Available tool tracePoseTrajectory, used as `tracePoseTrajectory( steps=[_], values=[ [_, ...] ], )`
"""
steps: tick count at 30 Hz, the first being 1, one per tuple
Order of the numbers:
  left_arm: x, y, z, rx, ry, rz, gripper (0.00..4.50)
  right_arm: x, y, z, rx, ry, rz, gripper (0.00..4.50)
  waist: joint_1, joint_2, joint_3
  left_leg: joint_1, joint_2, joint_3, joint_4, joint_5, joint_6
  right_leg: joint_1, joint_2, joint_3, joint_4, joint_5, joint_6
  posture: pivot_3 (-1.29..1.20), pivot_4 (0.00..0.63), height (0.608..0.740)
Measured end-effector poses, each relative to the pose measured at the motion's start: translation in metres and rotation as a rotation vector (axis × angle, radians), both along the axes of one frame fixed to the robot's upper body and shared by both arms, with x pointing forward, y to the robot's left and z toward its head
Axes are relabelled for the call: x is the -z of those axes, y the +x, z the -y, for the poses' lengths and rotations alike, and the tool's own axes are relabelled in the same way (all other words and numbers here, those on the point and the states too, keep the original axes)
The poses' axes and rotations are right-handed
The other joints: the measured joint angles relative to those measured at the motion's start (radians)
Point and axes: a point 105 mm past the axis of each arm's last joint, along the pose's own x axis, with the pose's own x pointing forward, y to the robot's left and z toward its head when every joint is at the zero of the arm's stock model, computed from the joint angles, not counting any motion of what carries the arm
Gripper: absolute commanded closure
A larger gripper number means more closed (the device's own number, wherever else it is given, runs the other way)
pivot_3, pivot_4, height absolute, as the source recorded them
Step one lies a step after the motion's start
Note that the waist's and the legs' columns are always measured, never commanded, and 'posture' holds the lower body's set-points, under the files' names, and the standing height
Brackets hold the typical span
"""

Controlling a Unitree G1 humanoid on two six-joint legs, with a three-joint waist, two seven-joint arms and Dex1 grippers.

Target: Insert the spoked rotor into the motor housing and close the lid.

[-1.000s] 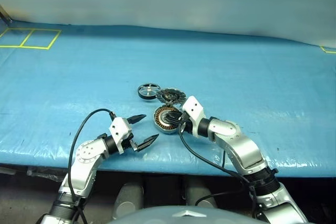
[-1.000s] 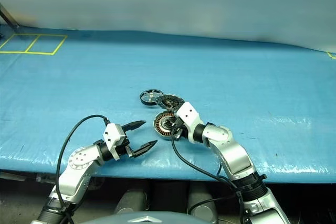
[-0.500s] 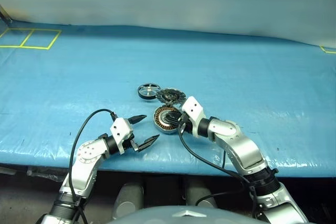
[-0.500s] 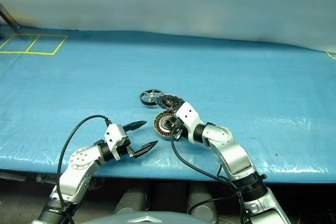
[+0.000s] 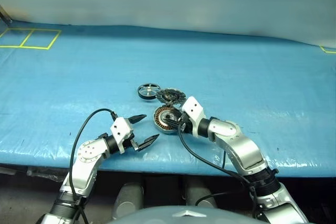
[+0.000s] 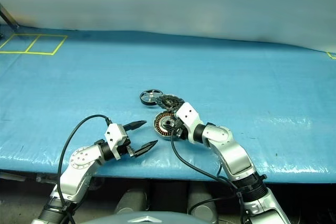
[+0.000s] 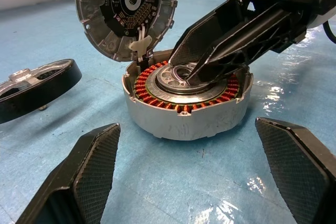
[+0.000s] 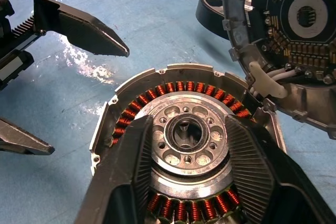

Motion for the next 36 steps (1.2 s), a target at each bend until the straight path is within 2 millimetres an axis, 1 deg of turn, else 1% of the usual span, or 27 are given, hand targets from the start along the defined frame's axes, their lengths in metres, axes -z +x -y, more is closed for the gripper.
tracePoseTrajectory(
  steps=[10,13,16,17,18,22,25,30,36],
  values=[
    [0.001,0.0,0.001,0.002,-0.002,-0.002,0.0,-0.003,-0.002,-0.004,-0.011,0.037,-0.017,2.2,0.0,0.0,0.0,0.0,0.0,0.0,0.0,0.0,0.0,0.0,0.0,0.0,0.0,0.0,0.0,0.0,0.15,0.74],
    [0.001,0.0,0.001,0.002,-0.002,-0.002,0.0,-0.005,-0.001,-0.005,-0.004,0.057,-0.017,2.8,0.0,0.0,0.0,0.0,0.0,0.0,0.0,0.0,0.0,0.0,0.0,0.0,0.0,0.0,0.0,0.0,0.15,0.74],
    [0.001,0.0,0.002,0.0,-0.004,-0.005,0.0,-0.007,0.002,-0.004,0.021,0.071,-0.011,3.8,0.0,0.0,0.0,0.0,0.0,0.0,0.0,0.0,0.0,0.0,0.0,0.0,0.0,0.0,0.0,0.0,0.15,0.74],
    [0.002,0.0,0.002,0.0,-0.004,-0.007,0.0,-0.008,0.003,-0.003,0.028,0.073,-0.009,4.07,0.0,0.0,0.0,0.0,0.0,0.0,0.0,0.0,0.0,0.0,0.0,0.0,0.0,0.0,0.0,0.0,0.15,0.74],
    [0.002,-0.001,0.001,-0.001,-0.004,-0.009,0.0,-0.008,0.004,-0.002,0.038,0.075,-0.009,4.45,0.0,0.0,0.0,0.0,0.0,0.0,0.0,0.0,0.0,0.0,0.0,0.0,0.0,0.0,0.0,0.0,0.15,0.74],
    [0.004,0.0,0.001,-0.004,-0.003,-0.011,0.0,-0.002,0.006,0.0,0.06,0.07,-0.025,4.48,0.0,0.0,0.0,0.0,0.0,0.0,0.0,0.0,0.0,0.0,0.0,0.0,0.0,0.0,0.0,0.0,0.15,0.74],
    [0.005,0.0,0.0,-0.007,-0.001,-0.012,0.0,-0.002,0.008,0.0,0.061,0.062,-0.023,4.48,0.0,0.0,0.0,0.0,0.0,0.0,0.0,0.0,0.0,0.0,0.0,0.0,0.0,0.0,0.0,0.0,0.15,0.74],
    [0.006,0.0,0.0,-0.013,-0.001,-0.01,0.0,0.001,0.007,-0.003,0.049,0.037,-0.035,4.48,-0.001,0.0,0.0,0.001,0.0,0.0,0.0,0.0,0.0,0.0,0.0,0.0,0.0,0.0,0.0,0.0,0.15,0.74],
    [0.007,0.0,-0.002,-0.028,0.002,-0.013,0.0,0.002,0.006,-0.002,0.051,-0.017,-0.002,4.48,-0.001,0.0,-0.002,0.002,0.0,0.0,0.0,0.0,0.0,0.001,0.0,0.0,0.0,0.0,0.0,0.0,0.15,0.74]
  ],
)
